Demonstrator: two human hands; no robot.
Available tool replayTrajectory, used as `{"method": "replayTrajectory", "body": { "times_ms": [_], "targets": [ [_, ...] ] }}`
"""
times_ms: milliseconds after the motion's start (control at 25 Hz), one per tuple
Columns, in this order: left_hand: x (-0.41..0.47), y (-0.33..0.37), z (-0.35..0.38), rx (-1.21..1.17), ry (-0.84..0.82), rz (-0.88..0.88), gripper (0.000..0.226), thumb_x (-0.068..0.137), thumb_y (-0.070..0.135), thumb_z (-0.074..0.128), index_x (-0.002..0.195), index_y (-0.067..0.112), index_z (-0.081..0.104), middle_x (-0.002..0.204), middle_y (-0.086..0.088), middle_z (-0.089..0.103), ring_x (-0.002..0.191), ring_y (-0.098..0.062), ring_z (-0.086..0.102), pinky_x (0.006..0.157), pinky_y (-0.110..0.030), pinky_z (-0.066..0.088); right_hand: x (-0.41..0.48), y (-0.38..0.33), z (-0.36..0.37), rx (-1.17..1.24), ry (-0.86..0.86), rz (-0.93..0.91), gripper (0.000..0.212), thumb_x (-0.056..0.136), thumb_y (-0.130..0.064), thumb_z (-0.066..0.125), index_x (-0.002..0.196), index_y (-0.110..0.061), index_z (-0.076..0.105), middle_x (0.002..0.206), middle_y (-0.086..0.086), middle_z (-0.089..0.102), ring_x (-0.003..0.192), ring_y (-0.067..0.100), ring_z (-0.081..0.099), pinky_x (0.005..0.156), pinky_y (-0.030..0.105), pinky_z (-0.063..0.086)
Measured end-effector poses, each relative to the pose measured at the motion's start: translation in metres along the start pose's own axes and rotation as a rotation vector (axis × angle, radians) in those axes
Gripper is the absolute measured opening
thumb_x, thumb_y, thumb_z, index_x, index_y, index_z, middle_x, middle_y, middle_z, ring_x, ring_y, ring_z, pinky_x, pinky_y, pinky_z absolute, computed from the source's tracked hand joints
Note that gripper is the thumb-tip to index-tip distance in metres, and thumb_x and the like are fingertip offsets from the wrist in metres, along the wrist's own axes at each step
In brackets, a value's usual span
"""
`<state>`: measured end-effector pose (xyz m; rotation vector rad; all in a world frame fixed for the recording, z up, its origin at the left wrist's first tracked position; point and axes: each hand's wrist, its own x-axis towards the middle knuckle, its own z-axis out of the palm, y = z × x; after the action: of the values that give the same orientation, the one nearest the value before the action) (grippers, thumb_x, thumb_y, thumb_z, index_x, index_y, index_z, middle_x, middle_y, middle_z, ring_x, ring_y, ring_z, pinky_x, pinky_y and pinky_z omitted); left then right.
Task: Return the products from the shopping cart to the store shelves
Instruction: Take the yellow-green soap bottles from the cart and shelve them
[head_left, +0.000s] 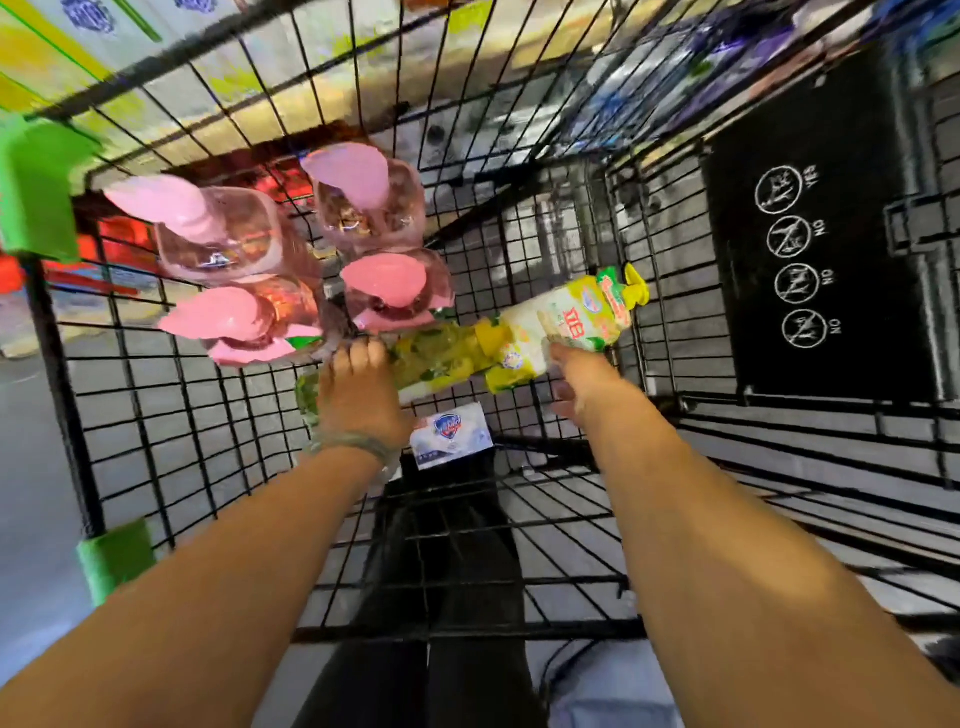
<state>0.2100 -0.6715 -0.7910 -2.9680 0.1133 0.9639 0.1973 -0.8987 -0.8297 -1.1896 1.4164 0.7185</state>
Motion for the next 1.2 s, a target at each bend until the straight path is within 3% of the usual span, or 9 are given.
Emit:
{"method": "replayTrajectory", "body": {
  "times_ms": [80, 200, 320, 440, 640, 800, 920, 1080, 1200],
  "targets": [
    [0.002, -0.004, 0.009, 0.08, 0.128, 0.045, 0.078, 0.064, 0.041, 0.08, 0.123, 0.006, 0.042, 0.115, -0.011, 0.053, 0.109, -0.032, 0.05, 0.091, -0.043, 0.043, 0.018, -0.001, 0.005, 0.062, -0.012, -0.009, 0.079, 0.072, -0.056, 0.072, 0.137, -0.02, 0.046, 0.135, 0.006, 0.051, 0.116, 0.029, 0.049, 0.101, 0.049, 0.043],
    [0.004, -0.009, 0.013, 0.065, 0.173, 0.061, 0.07, 0.063, 0.043, 0.079, 0.114, 0.007, 0.046, 0.105, -0.01, 0.056, 0.099, -0.031, 0.054, 0.082, -0.042, 0.045, 0.031, 0.001, 0.015, 0.289, -0.024, 0.013, 0.102, 0.04, -0.062, 0.085, 0.128, -0.021, 0.056, 0.126, 0.004, 0.063, 0.111, 0.027, 0.061, 0.099, 0.049, 0.047],
    [0.002, -0.01, 0.009, -0.05, 0.075, 0.062, 0.069, 0.065, 0.049, 0.076, 0.112, 0.01, 0.044, 0.11, -0.008, 0.05, 0.105, -0.03, 0.05, 0.082, -0.043, 0.047, 0.023, 0.002, 0.022, 0.529, -0.12, -0.053, 0.055, 0.077, -0.039, 0.076, 0.122, -0.013, 0.06, 0.113, 0.011, 0.07, 0.099, 0.028, 0.068, 0.093, 0.05, 0.052],
    [0.006, -0.013, 0.004, -0.084, 0.015, 0.109, 0.075, 0.065, 0.051, 0.073, 0.119, 0.012, 0.04, 0.115, -0.007, 0.047, 0.109, -0.032, 0.048, 0.083, -0.043, 0.045, 0.027, 0.005, 0.018, 0.597, -0.171, -0.086, 0.044, 0.084, -0.033, 0.07, 0.122, -0.012, 0.06, 0.109, 0.011, 0.071, 0.097, 0.027, 0.068, 0.094, 0.051, 0.051],
    [0.014, -0.019, -0.004, -0.087, -0.095, 0.144, 0.081, 0.066, 0.047, 0.071, 0.131, 0.017, 0.034, 0.115, -0.007, 0.056, 0.1, -0.034, 0.059, 0.082, -0.045, 0.049, 0.022, 0.003, 0.02, 0.57, -0.16, -0.075, 0.059, 0.077, -0.032, 0.076, 0.13, -0.013, 0.057, 0.119, 0.013, 0.069, 0.106, 0.031, 0.068, 0.088, 0.051, 0.055],
    [0.002, -0.023, -0.019, -0.089, -0.064, 0.17, 0.071, 0.066, 0.044, 0.072, 0.124, 0.019, 0.039, 0.111, -0.004, 0.057, 0.095, -0.029, 0.06, 0.078, -0.042, 0.049, 0.01, 0.003, 0.014, 0.509, -0.051, -0.125, 0.091, 0.052, -0.028, 0.091, 0.128, -0.014, 0.042, 0.114, 0.012, 0.068, 0.091, 0.031, 0.072, 0.072, 0.055, 0.058],
    [-0.016, -0.028, -0.04, -0.122, -0.081, 0.164, 0.069, 0.063, 0.049, 0.072, 0.119, 0.023, 0.041, 0.104, -0.002, 0.061, 0.087, -0.027, 0.062, 0.074, -0.039, 0.053, -0.02, 0.0, 0.001, 0.445, 0.031, -0.156, 0.062, 0.067, -0.016, 0.085, 0.111, -0.011, 0.041, 0.102, 0.009, 0.061, 0.085, 0.026, 0.067, 0.082, 0.053, 0.055],
    [-0.045, -0.028, -0.086, -0.118, -0.211, 0.128, 0.078, 0.061, 0.056, 0.073, 0.119, 0.019, 0.038, 0.096, -0.001, 0.057, 0.087, -0.027, 0.058, 0.069, -0.035, 0.047, -0.07, -0.004, -0.017, 0.336, 0.043, -0.202, 0.108, 0.037, -0.031, 0.097, 0.123, -0.014, 0.034, 0.114, 0.01, 0.062, 0.091, 0.028, 0.069, 0.078, 0.055, 0.056],
    [-0.079, -0.029, -0.137, -0.184, -0.302, 0.116, 0.081, 0.06, 0.061, 0.074, 0.119, 0.015, 0.04, 0.104, -0.005, 0.057, 0.086, -0.025, 0.051, 0.07, -0.035, 0.044, -0.149, -0.016, -0.025, 0.289, 0.063, -0.26, 0.082, 0.055, -0.018, 0.09, 0.11, -0.012, 0.029, 0.096, 0.006, 0.054, 0.08, 0.021, 0.064, 0.078, 0.044, 0.055]
  ]
}}
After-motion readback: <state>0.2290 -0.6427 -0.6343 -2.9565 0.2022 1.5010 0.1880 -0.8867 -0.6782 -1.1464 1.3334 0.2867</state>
